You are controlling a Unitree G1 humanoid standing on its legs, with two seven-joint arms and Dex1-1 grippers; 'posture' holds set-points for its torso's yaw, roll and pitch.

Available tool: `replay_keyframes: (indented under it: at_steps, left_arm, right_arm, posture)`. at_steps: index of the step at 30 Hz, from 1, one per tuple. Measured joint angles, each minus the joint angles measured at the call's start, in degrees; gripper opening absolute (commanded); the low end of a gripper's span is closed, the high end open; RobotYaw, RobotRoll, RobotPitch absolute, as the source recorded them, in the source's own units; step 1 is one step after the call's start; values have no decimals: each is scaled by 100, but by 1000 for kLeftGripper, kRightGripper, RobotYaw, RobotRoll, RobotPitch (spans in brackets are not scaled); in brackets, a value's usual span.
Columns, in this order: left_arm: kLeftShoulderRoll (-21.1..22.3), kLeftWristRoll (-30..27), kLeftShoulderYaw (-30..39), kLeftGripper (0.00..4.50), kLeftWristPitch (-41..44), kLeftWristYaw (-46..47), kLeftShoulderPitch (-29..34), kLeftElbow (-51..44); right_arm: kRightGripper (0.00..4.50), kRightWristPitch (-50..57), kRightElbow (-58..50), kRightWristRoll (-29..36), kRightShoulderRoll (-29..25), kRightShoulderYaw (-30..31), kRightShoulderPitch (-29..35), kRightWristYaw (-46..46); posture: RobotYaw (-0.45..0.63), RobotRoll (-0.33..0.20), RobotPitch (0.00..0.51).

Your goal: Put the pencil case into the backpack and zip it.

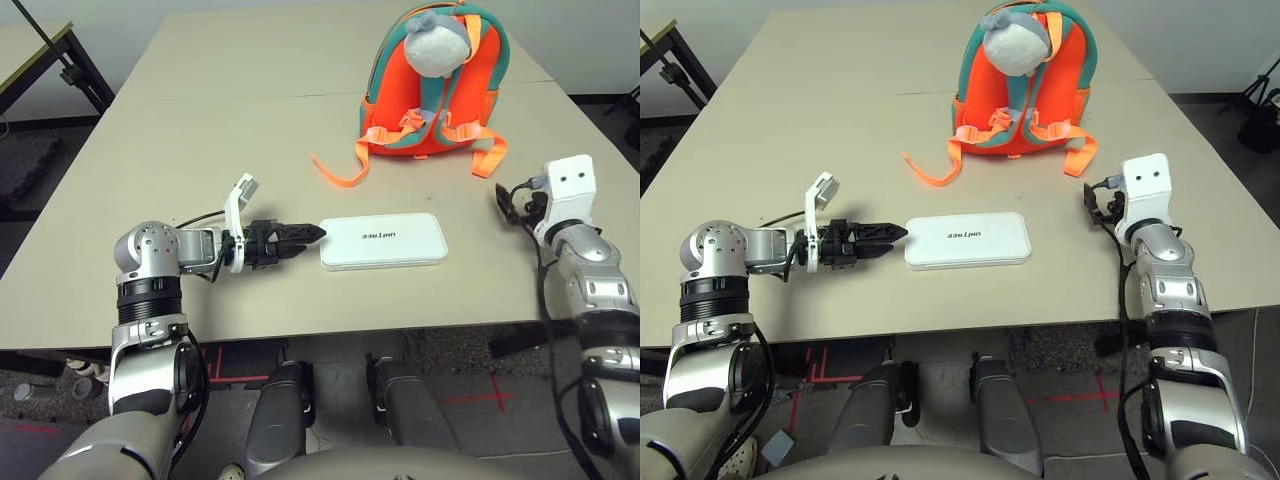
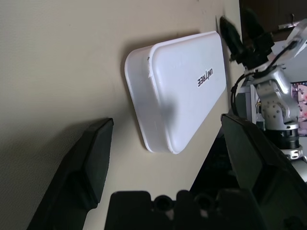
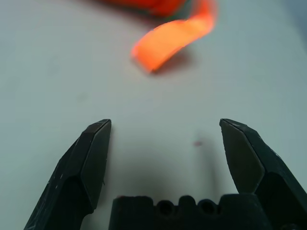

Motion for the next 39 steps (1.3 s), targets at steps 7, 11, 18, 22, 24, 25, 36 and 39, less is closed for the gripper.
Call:
replay_keyframes:
  at_steps: [7,11,18,22,24,25,36,39]
  left_arm:
    - [-60,4,29,4500,-16,5,1,-3]
    - [-113,4,63,4500,-15,13,4,-4]
    - [-149,11,115,4500,8,40,9,-17]
    - [-170,18,130,4500,8,62,8,-21]
    - [-176,18,133,4500,7,70,8,-21]
    - [-185,18,138,4500,7,72,7,-21]
    - [-253,20,194,4500,43,103,7,-64]
    - [-305,23,236,4500,73,135,5,-88]
  right_arm:
    - [1941,876,-964,-107,-313,499,12,997]
    - [388,1241,-1333,-91,-349,715,37,1467]
    - [34,1662,-1774,-83,-522,821,126,1979]
    - [34,1875,-2026,-32,-607,882,172,2280]
    - [34,1952,-2137,-19,-653,949,193,2386]
    - [34,1997,-2180,-4,-676,981,204,2436]
    - [34,2711,-2784,375,-307,1025,127,2644]
    - [34,2896,-2878,549,-12,1026,87,2553]
  posture:
    - [-116,0,158]
    - [-111,0,160]
    - [-112,0,161]
    - [-117,0,161]
    - [-117,0,161]
    - [-119,0,160]
    - [-112,0,163]
    - [-111,0,163]
